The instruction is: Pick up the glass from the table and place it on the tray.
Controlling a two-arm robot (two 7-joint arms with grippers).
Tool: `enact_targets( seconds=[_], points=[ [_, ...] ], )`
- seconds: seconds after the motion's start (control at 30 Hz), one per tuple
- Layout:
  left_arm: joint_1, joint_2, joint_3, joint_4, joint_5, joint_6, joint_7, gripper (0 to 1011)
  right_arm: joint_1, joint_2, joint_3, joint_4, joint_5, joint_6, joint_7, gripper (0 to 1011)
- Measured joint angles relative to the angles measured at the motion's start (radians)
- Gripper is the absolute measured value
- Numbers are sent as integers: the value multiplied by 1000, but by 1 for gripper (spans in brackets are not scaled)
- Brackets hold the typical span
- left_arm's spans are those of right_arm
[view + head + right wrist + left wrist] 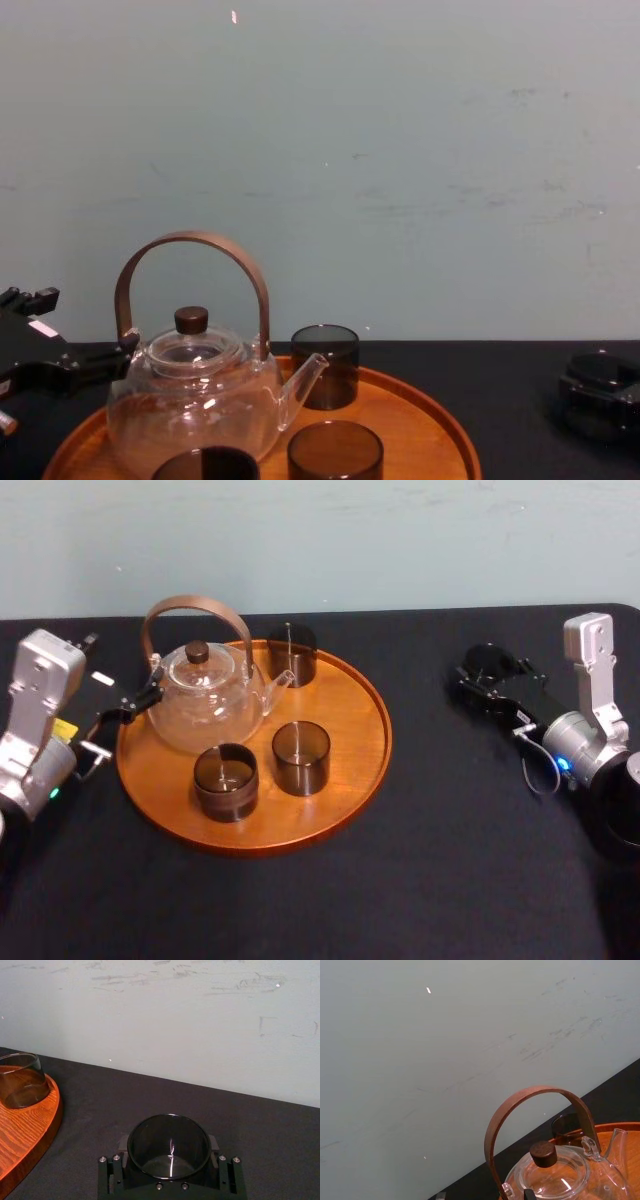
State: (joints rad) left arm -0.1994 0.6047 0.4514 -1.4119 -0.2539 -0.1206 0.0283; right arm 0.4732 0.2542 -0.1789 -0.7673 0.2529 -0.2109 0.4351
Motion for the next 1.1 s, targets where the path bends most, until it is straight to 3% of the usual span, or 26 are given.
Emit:
enact_targets(
  seconds=[1.1],
  points=[
    [0, 0, 0, 0, 0, 0, 0, 1010, 0, 0, 0, 0, 0, 0, 0, 905]
  ],
)
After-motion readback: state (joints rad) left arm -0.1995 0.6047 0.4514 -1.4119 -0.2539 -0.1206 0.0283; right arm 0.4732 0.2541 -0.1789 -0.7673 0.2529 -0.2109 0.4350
